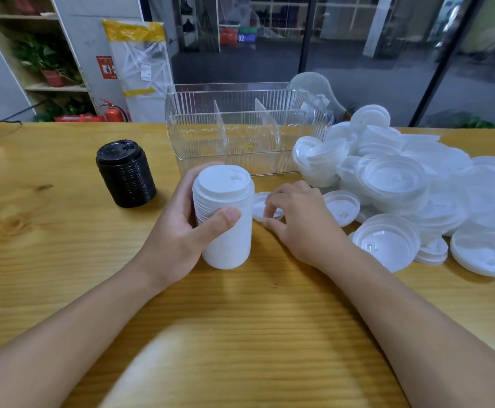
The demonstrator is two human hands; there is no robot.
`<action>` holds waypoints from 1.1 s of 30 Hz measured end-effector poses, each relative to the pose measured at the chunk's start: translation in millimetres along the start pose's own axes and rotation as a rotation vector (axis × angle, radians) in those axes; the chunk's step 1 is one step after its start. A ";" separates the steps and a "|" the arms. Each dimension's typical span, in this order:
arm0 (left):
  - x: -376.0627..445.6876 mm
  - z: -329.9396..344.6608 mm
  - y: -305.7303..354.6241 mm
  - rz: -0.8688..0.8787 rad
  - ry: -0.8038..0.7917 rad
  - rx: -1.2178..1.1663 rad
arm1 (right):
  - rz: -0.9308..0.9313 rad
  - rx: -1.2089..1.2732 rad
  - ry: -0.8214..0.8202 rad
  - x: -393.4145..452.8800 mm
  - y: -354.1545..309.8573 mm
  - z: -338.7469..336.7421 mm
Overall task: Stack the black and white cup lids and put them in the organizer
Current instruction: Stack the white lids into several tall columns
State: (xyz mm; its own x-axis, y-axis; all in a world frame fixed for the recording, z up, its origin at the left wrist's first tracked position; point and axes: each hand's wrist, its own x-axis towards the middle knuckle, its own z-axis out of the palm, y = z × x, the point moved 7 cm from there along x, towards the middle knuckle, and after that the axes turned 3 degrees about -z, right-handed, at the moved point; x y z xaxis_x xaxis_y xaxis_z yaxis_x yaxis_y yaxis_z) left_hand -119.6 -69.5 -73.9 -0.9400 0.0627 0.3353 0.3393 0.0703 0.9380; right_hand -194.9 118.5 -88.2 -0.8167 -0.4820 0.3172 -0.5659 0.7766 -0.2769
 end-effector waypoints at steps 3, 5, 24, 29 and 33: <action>-0.3 0.0 -0.2 -0.003 0.010 -0.016 | 0.094 0.307 0.078 -4.2 6.5 -11.0; -0.3 -0.1 -0.5 -0.005 0.014 -0.026 | 0.169 0.548 0.147 -5.9 13.7 -17.4; 0.1 -5.1 -1.3 -0.005 0.021 -0.014 | 0.194 0.242 -0.009 -12.5 9.2 -9.8; -1.1 -6.3 -3.3 -0.019 0.025 -0.024 | 0.184 0.254 -0.042 -10.4 8.3 2.0; -1.8 -3.7 -3.9 -0.050 0.034 -0.043 | 0.201 0.289 0.042 -10.2 10.8 -9.2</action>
State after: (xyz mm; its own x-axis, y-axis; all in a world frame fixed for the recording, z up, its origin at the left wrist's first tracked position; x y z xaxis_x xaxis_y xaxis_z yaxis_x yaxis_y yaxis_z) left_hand -119.3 -73.7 -77.9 -0.9567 0.0266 0.2897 0.2905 0.0293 0.9564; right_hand -191.7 135.5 -86.1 -0.9132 -0.3092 0.2655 -0.4074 0.7046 -0.5809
